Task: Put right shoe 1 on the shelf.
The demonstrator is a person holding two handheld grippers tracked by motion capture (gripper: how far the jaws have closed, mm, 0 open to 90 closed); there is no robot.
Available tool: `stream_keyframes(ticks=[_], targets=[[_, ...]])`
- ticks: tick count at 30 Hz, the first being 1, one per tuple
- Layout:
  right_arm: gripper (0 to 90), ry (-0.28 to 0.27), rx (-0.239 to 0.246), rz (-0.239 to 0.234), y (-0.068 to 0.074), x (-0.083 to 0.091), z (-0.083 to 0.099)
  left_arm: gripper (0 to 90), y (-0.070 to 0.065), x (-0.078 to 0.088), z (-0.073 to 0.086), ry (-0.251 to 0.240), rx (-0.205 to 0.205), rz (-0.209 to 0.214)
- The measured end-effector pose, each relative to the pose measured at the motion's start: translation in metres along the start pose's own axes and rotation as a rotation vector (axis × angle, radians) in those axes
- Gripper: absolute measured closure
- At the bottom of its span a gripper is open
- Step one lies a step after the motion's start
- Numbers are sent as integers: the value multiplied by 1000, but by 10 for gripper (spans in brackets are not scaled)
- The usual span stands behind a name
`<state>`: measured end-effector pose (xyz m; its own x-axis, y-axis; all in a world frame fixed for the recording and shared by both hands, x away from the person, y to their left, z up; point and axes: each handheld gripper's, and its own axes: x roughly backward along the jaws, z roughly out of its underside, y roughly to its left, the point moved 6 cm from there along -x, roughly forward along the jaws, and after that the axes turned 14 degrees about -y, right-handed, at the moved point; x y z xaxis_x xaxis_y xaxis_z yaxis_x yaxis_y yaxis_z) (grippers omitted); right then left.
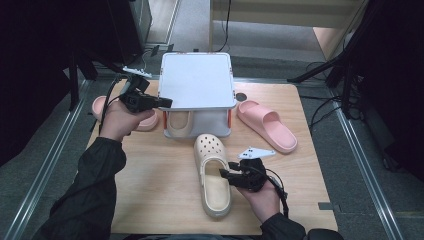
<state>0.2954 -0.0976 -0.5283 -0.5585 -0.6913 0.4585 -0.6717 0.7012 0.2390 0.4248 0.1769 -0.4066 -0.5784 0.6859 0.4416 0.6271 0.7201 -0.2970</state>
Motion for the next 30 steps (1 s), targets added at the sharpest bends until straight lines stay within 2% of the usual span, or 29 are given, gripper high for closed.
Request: stream_keyframes(ticks=[2,4,8,12,19,22,24,30], targets=[[567,4,8,10,0,-4,1,874,3,0,1,3,0,-7],[586,0,36,42,-1,-8,1,874,10,-1,2,2,3,-21],[597,-3,24,84,-4,-16,0,875,23,-4,4,10,12,-40],[597,-14,-1,86,-6,-19,-1,879,24,-4,5,0,18,-33],[672,-42,-25,107,-9,-18,-3,876,25,-3,6,-8,18,-28],[700,-46,-23,112,-10,-17,-3,877,24,-3,6,-7,11,-38],[735,-54,-11,134,-13,-14,-6,879,23,-3,6,-7,10,-40],[763,-66,-48,140,-23,-9,-13,890,24,-3,6,-10,7,-37]])
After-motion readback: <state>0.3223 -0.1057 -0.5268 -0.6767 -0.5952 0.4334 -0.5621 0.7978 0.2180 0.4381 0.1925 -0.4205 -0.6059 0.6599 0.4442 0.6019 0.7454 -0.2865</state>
